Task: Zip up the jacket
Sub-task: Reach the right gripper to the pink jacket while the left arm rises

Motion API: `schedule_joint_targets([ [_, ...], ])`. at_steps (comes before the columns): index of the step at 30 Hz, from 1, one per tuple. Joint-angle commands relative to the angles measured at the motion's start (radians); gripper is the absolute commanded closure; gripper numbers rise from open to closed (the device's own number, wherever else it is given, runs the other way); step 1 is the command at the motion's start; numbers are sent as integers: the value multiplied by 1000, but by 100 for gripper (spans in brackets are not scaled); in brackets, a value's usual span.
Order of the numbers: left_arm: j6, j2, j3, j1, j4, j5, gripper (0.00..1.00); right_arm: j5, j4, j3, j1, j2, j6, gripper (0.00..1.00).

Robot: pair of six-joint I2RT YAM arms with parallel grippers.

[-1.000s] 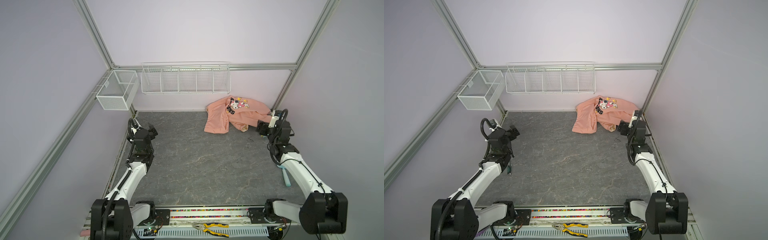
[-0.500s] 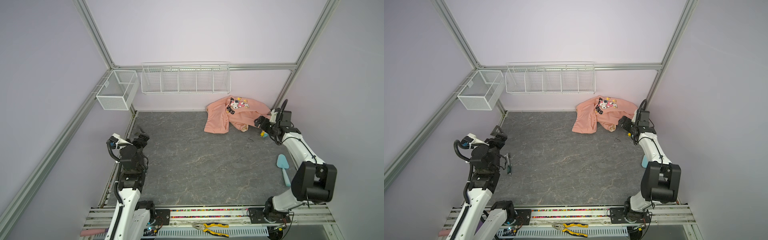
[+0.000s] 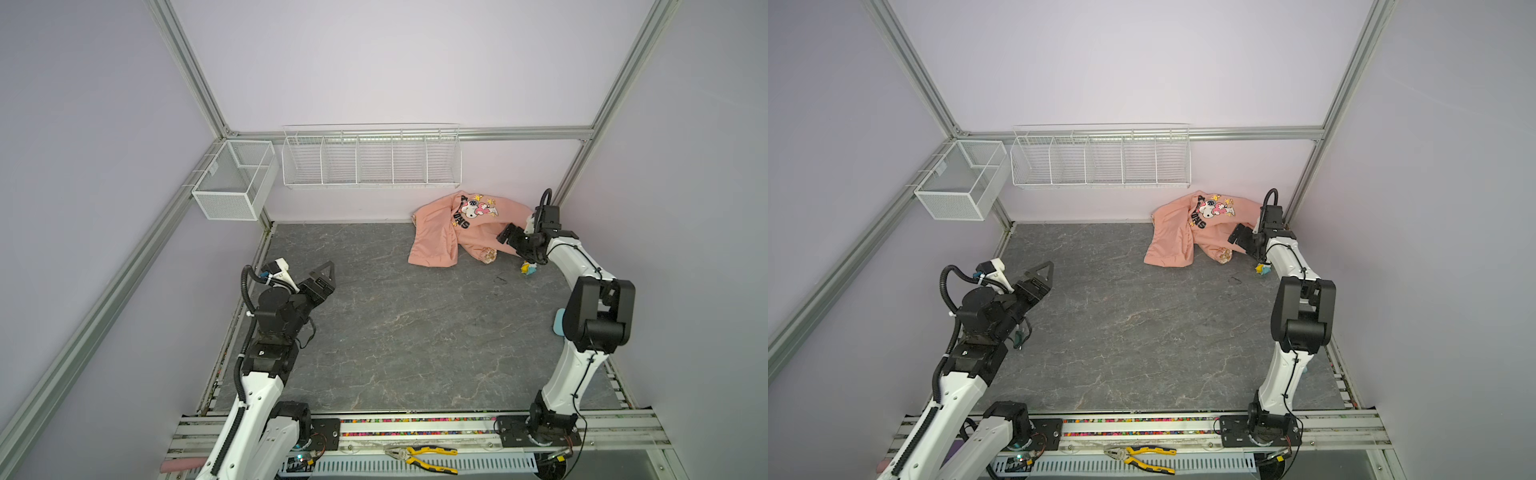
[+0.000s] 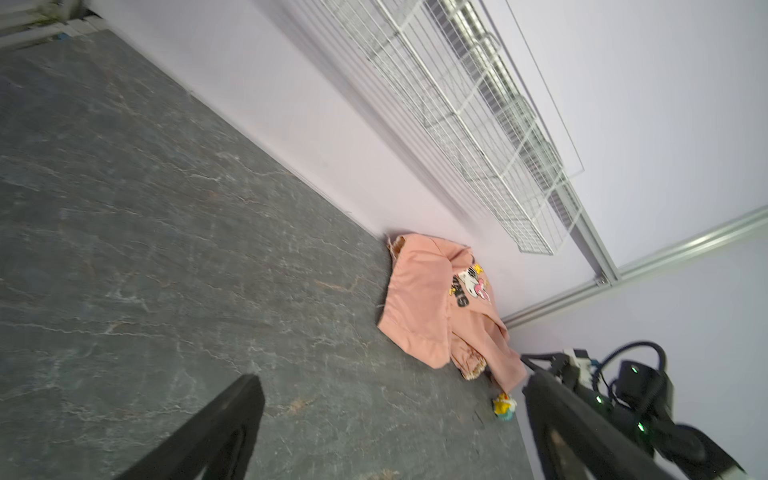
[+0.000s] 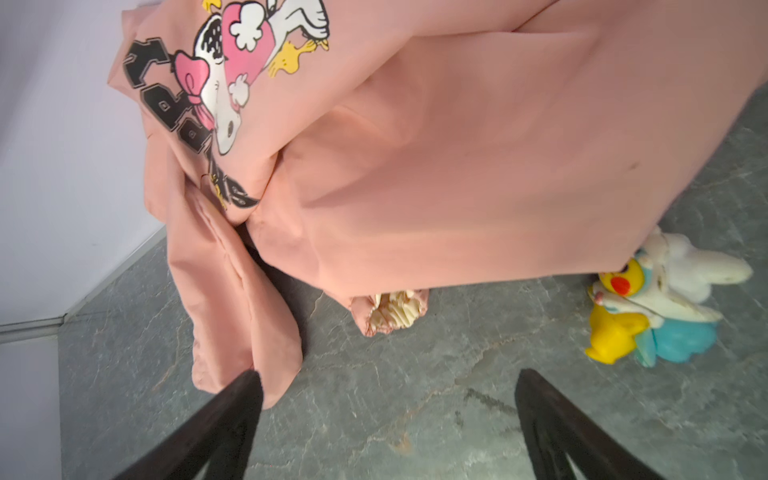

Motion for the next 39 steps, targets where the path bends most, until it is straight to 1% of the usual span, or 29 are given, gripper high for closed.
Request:
schedule_joint_targets([
  [1,10,-52,-32,-25,-20,22,1,36,-29,69,5,55,1,3],
  [7,-32,-123,-111,-25,-8,31,1,28,-43,196,11,187,-25,2],
  [13,-38,-154,-131,-25,-31,41,1,-11,-100,396,45,359,-60,1],
  [17,-49,-175,-145,-25,-42,39,1,-39,-140,517,71,459,-69,5],
  [21,-62,-191,-161,-25,-43,27,1,-83,-153,595,95,523,-82,15],
  [27,-74,-193,-170,-25,-38,15,1,-136,-159,632,120,556,-113,28],
  [32,-76,-194,-177,-26,-42,13,1,-190,-173,635,143,564,-138,41],
  [37,-69,-206,-172,-26,-77,-9,1,-209,-179,604,186,553,-148,58],
  [39,-62,-218,-163,-26,-104,-26,0,-212,-168,572,206,536,-146,63],
])
